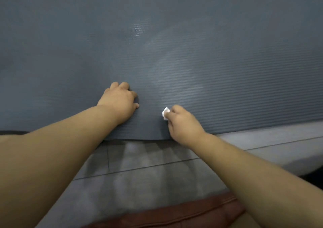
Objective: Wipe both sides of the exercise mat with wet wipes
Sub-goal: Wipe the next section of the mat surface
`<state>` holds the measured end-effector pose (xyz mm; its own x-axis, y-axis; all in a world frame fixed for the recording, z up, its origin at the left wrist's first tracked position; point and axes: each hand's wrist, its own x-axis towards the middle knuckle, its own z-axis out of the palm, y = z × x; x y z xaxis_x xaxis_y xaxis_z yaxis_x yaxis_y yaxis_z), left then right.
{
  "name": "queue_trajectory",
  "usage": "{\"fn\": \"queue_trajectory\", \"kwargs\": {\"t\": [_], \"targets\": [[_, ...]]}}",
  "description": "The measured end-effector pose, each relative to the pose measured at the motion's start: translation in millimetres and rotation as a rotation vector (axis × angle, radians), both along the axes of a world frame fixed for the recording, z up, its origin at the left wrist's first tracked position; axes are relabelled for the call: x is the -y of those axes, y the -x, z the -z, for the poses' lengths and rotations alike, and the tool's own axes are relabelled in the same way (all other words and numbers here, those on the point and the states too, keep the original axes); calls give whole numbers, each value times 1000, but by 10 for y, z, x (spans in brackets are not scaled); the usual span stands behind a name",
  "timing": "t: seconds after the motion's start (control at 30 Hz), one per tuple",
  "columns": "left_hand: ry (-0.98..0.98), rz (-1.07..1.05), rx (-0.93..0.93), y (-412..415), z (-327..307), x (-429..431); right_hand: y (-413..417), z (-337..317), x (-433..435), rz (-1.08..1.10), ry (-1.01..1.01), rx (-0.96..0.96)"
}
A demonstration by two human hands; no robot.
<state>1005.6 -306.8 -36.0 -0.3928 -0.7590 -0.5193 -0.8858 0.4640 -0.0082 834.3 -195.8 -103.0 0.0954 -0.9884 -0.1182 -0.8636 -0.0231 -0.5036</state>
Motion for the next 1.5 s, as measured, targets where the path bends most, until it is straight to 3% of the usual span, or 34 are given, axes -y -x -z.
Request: {"fn": "queue_trajectory", "kwargs": {"t": [0.07, 0.23, 0.3, 0.4, 0.5, 0.6, 0.7, 0.77, 0.87, 1.0, 1.13, 1.27, 1.4, 1.5], "targets": [[-38, -18, -22, -35, -37, -71, 184, -22, -9, -45, 24, -15], [-126, -84, -35, -44, -138, -172, 864, -52, 100, 454, -10, -178], [-109, -99, -24, -28, -83, -211, 628, -82, 51, 505, -29, -157], [-32, -67, 23, -6, 75, -280, 57, -3, -205, 201, 54, -4], [18, -64, 25, -15, 207, -336, 9, -10, -385, -17, -9, 55], [37, -58, 5, -30, 260, -354, 463, -83, -340, 267, 40, -62], [48, -56, -4, -17, 255, -350, 686, -112, -335, 540, -92, -153], [42, -48, 8, -6, 243, -342, 423, -140, -365, 455, -73, -97], [8, -35, 24, -16, 182, -311, -5, -128, -508, 144, -70, 49], [-54, 44, 29, -72, -19, -283, -60, -155, -587, 4, -127, -40], [-95, 87, 80, -153, -228, -258, 19, -113, -555, -17, -146, -141], [-93, 88, 122, -201, -378, -281, 148, -163, -431, -99, 69, -319], [-109, 1, -35, -101, -513, -263, 523, -400, -343, -76, 90, -283], [-146, 76, -115, 163, -583, -311, 926, -513, -404, 6, 128, -288]]}}
